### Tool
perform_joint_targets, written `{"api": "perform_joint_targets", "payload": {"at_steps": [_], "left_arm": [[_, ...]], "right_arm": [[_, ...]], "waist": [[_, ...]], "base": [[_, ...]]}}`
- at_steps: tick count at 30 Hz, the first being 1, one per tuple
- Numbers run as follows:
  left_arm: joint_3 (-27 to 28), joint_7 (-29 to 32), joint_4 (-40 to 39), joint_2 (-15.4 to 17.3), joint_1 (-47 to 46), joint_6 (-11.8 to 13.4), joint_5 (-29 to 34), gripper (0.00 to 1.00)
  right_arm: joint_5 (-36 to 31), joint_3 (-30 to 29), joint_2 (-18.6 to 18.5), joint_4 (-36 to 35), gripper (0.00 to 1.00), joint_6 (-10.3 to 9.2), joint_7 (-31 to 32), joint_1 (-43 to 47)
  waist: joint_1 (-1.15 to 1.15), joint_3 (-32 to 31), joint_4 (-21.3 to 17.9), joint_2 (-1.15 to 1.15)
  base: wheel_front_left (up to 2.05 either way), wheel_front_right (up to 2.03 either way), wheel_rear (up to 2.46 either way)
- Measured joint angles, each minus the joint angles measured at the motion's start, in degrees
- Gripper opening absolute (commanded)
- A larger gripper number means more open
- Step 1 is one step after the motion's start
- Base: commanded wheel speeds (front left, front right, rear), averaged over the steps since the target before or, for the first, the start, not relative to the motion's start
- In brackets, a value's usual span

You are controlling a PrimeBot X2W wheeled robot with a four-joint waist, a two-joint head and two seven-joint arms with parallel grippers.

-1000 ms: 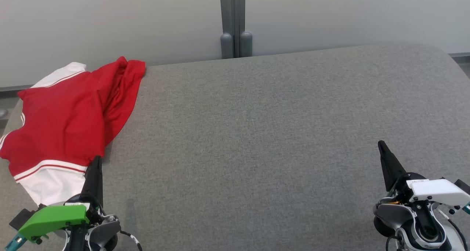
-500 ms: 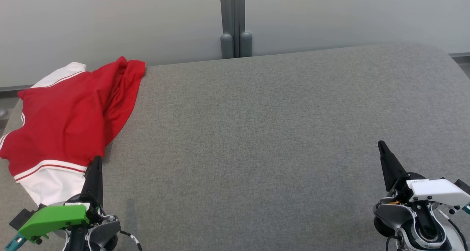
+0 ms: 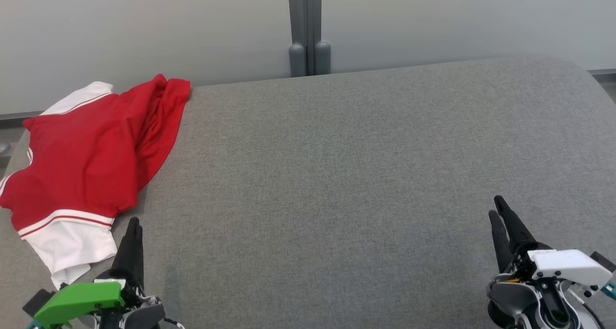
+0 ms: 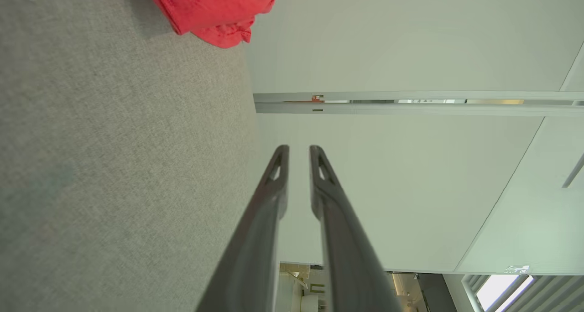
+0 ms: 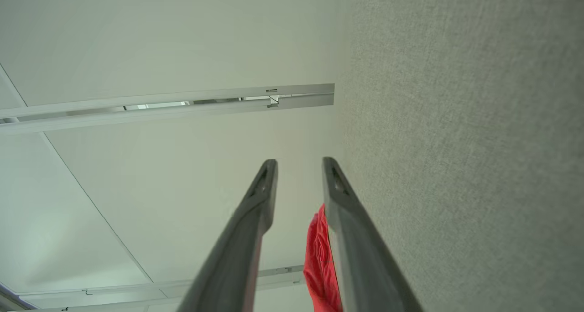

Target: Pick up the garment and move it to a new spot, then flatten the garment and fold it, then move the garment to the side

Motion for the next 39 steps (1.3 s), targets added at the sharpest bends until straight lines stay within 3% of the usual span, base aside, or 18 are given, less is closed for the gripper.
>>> {"api": "perform_joint_targets", "payload": {"at_steps": [9, 28, 39], "left_arm": [[-1.6, -2.5, 0.3, -0.1, 0.6, 0.0, 1.7, 1.00], [-4.8, -7.1, -2.5, 0.0, 1.2, 2.6, 26.8, 1.00], [-6.4, -9.4, -3.2, 0.1, 1.6, 3.2, 40.1, 1.00]], "right_arm": [[-5.0, 0.3, 0.1, -0.4, 1.00, 0.00, -2.4, 1.1], [-34.1, 2.2, -0.4, -6.2, 1.00, 0.00, -7.1, 3.2], [-46.5, 2.3, -0.6, -6.6, 1.00, 0.00, -9.3, 3.6]], "waist": [[0.00, 0.0, 0.0, 0.00], [0.00, 0.2, 0.3, 0.00], [0.00, 0.1, 0.4, 0.00]], "base": [[0.00, 0.00, 0.00], [0.00, 0.00, 0.00], [0.00, 0.00, 0.00]]}}
